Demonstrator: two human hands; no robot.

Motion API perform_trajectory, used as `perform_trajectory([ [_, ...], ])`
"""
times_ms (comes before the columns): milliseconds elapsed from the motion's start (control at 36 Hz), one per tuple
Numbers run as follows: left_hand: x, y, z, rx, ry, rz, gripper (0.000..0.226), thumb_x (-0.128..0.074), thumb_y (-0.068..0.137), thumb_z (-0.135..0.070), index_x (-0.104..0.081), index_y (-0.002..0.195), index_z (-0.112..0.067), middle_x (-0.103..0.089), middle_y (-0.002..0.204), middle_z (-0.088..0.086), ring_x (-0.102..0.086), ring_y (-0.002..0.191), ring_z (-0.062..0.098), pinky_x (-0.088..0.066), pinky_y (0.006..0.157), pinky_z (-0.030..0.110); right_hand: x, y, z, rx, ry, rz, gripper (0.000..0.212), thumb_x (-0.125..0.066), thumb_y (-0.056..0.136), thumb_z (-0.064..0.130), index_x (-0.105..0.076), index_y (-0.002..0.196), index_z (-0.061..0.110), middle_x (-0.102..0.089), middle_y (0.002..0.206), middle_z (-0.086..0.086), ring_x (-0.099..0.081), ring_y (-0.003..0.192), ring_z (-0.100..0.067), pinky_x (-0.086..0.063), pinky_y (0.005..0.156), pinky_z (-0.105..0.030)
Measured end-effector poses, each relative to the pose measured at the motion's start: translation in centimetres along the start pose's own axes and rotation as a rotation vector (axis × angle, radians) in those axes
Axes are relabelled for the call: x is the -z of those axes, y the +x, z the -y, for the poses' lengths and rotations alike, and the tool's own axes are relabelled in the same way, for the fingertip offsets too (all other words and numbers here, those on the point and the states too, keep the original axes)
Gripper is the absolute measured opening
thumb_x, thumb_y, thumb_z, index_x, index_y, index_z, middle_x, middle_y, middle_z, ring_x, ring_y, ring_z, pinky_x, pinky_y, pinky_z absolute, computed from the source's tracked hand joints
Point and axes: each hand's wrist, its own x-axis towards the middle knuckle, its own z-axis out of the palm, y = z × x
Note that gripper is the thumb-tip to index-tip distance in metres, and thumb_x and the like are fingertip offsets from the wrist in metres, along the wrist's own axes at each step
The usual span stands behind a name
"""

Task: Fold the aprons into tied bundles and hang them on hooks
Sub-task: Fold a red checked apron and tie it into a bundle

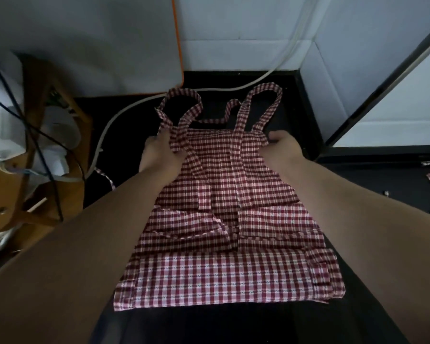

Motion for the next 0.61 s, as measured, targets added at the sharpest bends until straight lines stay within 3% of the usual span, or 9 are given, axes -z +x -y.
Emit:
perform_trajectory([
  [56,-0.1,-1.4,-0.3,-0.073,0.017,0.01,0.055,-0.053,0.095,-0.038,-0.036,0.146,-0.028,-0.042,0.146,0.005,-0.049,0.125,0.023,-0.044,0.103,0.041,0.0,-1.2,-0.5,0.08,-0.079,0.011,0.041,-0.054,0.093,0.013,-0.049,0.133,0.013,-0.061,0.098,0.0,-0.058,0.092,-0.018,-0.049,0.087,-0.028],
  [111,0.1,-3.5,-0.6,-0.128,-0.005,-0.008,0.05,-0.05,0.097,-0.034,-0.038,0.145,-0.028,-0.041,0.147,0.002,-0.047,0.126,0.019,-0.043,0.104,0.037,0.2,-3.0,-1.2,0.144,-0.143,0.037,0.036,-0.051,0.096,0.018,-0.051,0.132,0.014,-0.061,0.114,-0.004,-0.057,0.098,-0.017,-0.046,0.086,-0.025],
  [222,0.6,-8.3,-0.5,-0.167,-0.016,0.0,0.042,-0.048,0.099,-0.03,-0.046,0.141,-0.028,-0.049,0.138,-0.003,-0.052,0.108,0.008,-0.042,0.08,0.021,1.1,-7.7,-2.5,0.233,-0.246,0.128,0.033,-0.049,0.098,0.022,-0.053,0.13,0.014,-0.061,0.119,-0.003,-0.053,0.093,-0.01,-0.036,0.068,-0.01],
  [333,1.0,-12.5,0.9,-0.219,0.033,0.002,0.039,-0.049,0.099,-0.027,-0.051,0.138,-0.024,-0.052,0.135,-0.001,-0.053,0.118,0.015,-0.043,0.088,0.023,1.8,-11.6,-3.6,0.297,-0.442,0.21,0.032,-0.049,0.097,0.025,-0.055,0.127,0.014,-0.063,0.115,-0.004,-0.06,0.097,-0.02,-0.041,0.076,-0.02],
  [444,1.1,-15.4,3.0,-0.25,0.15,0.063,0.037,-0.048,0.099,-0.027,-0.054,0.135,-0.025,-0.053,0.133,-0.002,-0.053,0.118,0.018,-0.049,0.092,0.034,2.1,-14.5,-5.6,0.367,-0.588,0.274,0.023,-0.046,0.098,0.029,-0.06,0.112,0.018,-0.063,0.107,-0.001,-0.057,0.076,-0.01,-0.043,0.067,-0.023],
  [528,1.1,-18.0,4.5,-0.326,0.165,0.049,0.034,-0.049,0.096,-0.03,-0.065,0.123,-0.02,-0.062,0.123,0.001,-0.057,0.114,0.024,-0.05,0.091,0.036,2.1,-16.5,-7.7,0.442,-0.726,0.32,0.033,-0.043,0.097,0.04,-0.059,0.118,0.02,-0.061,0.114,0.002,-0.057,0.1,-0.013,-0.047,0.086,-0.028],
  [583,0.9,-19.9,5.1,-0.373,0.197,0.109,0.055,-0.037,0.086,-0.053,-0.068,0.12,-0.022,-0.063,0.123,0.0,-0.058,0.114,0.027,-0.047,0.095,0.038,2.1,-17.5,-9.1,0.488,-0.856,0.383,0.052,-0.04,0.095,0.053,-0.047,0.136,0.022,-0.048,0.138,-0.001,-0.045,0.125,-0.017,-0.034,0.107,-0.032],
  [611,0.7,-20.8,5.3,-0.359,0.257,0.201,0.071,-0.028,0.079,-0.067,-0.062,0.127,-0.028,-0.057,0.133,-0.003,-0.051,0.123,0.025,-0.041,0.104,0.038,2.1,-17.9,-9.8,0.487,-0.921,0.434,0.066,-0.041,0.091,0.06,-0.033,0.145,0.023,-0.033,0.15,-0.003,-0.032,0.137,-0.02,-0.021,0.115,-0.035],
])
